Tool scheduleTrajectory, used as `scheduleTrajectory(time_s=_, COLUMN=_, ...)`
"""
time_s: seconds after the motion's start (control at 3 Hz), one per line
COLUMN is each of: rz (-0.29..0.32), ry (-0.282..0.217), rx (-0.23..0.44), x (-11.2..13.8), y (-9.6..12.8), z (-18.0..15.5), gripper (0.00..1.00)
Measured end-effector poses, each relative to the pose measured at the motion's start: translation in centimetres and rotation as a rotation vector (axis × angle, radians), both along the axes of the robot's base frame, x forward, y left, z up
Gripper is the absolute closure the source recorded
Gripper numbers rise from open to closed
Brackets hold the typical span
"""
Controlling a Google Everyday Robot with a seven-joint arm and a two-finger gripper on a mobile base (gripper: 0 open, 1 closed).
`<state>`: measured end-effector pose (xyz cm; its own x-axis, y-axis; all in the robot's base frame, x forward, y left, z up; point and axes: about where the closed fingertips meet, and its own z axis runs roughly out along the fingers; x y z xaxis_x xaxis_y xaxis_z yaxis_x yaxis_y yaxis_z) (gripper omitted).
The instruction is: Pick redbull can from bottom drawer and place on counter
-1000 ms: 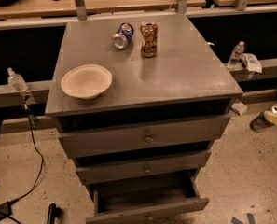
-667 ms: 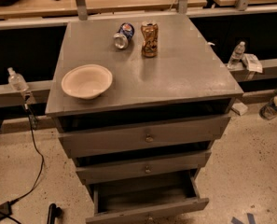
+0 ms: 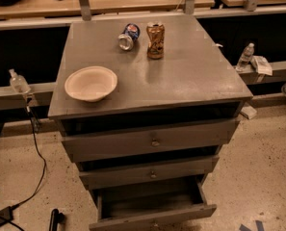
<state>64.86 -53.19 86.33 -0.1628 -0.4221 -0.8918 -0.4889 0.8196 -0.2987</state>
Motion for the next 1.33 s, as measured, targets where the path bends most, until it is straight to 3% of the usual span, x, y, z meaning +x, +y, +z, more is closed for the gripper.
scheduleTrajectory(time_s=0.67, rz=0.099, ry=-0.052, rx=-0.107, x=3.4, y=4.1, z=6.1, gripper=1.00)
scheduleTrajectory(time_s=1.33, rz=0.173, ry=-0.078, rx=-0.140, x=5.1, y=7.5, z=8.6, gripper=1.00)
